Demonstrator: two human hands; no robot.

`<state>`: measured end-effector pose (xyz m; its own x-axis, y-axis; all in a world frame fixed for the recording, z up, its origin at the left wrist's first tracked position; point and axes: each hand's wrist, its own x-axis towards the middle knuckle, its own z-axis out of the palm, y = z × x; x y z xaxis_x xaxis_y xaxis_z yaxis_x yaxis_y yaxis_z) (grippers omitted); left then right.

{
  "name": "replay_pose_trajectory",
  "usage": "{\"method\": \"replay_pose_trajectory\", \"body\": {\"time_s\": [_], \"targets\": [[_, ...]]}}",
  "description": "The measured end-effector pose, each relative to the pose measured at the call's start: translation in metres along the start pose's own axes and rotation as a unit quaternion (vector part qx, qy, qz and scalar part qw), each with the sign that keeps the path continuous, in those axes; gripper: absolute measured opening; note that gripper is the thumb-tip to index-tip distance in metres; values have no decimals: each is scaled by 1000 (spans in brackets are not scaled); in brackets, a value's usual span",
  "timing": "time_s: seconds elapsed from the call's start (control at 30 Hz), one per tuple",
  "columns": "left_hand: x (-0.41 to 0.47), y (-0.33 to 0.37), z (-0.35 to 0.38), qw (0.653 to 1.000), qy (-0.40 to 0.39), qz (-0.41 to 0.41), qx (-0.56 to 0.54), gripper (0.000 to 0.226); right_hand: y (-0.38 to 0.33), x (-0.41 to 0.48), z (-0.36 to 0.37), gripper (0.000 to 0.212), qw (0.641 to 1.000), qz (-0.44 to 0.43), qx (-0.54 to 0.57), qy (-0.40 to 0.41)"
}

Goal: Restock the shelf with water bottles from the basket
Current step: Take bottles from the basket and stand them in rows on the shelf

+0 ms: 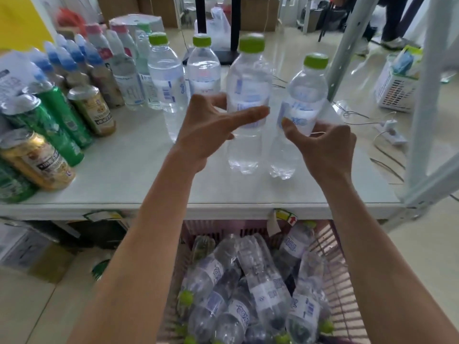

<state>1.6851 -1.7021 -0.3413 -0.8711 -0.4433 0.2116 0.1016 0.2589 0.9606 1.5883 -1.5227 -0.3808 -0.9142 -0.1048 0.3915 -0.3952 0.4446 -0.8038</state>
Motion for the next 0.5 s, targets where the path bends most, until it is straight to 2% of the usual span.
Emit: {"method": "replay_pose_trajectory", "body": {"time_s": [0.13, 0.3, 0.37, 0.43, 0.5], "targets": [[13, -27, 21, 996, 77, -40, -32, 40, 0, 3, 15, 43, 999, 11, 33, -1], [25, -40, 33, 992, 117, -4, 40, 50, 8, 6, 24, 60, 999, -4, 18, -47], [24, -54, 34, 987, 132, 41, 86, 58, 19, 11, 22, 67, 993, -9, 17, -114], [19, -70, 36, 980, 119, 78, 142, 80, 29, 12, 18, 75, 980, -8, -42, -194], [12, -85, 38, 972, 97, 81, 196, 97, 36, 12, 16, 80, 972, 4, -87, -220]]}}
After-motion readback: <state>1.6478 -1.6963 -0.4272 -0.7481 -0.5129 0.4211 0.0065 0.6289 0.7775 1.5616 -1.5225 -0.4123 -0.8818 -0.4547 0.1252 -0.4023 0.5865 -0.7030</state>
